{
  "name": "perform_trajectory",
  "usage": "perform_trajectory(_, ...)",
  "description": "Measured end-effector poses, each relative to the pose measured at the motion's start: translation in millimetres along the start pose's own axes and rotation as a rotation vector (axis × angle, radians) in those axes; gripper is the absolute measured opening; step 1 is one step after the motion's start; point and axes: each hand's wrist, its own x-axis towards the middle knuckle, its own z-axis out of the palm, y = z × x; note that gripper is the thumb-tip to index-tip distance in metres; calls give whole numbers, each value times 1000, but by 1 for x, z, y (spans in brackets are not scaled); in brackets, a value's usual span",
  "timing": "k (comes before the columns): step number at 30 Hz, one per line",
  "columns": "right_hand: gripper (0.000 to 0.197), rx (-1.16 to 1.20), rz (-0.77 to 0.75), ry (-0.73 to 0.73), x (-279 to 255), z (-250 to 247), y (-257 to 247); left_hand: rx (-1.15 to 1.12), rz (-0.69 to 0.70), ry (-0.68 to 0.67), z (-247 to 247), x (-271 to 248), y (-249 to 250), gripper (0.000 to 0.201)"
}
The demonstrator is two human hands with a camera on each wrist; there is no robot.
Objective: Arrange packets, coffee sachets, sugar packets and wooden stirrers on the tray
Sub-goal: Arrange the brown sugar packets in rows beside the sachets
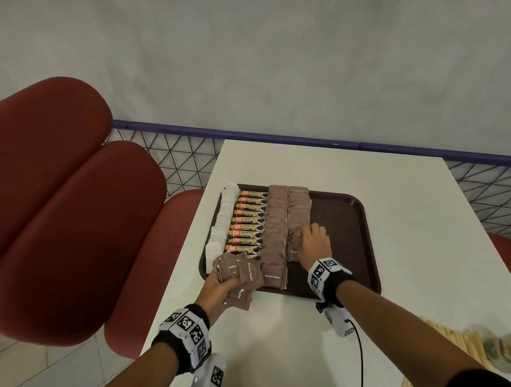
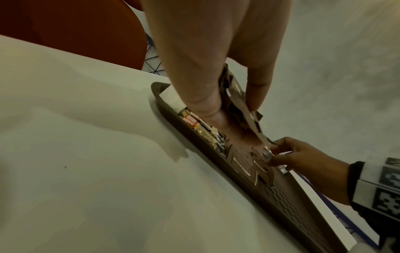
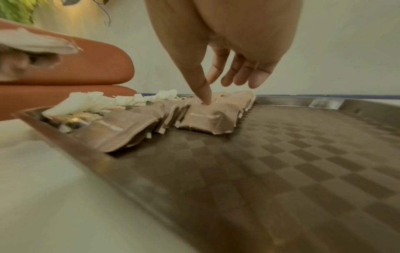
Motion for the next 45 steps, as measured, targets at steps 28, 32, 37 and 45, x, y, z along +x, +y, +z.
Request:
perform_trajectory(28,12,857,64,-228,-36,-18,-24,-13,7,48,0,-1,-1,46)
perform_trajectory(32,20,685,168,-120,-22,-27,7,9,56,74,-4,-2,1,51)
perform_trajectory(37,27,401,222,-238,-10,-14,33,49,62,91,-8,0,-1,49)
perform_trajectory(45,33,124,104,-339,-5,-10,23,92,70,76,-4,0,0,42)
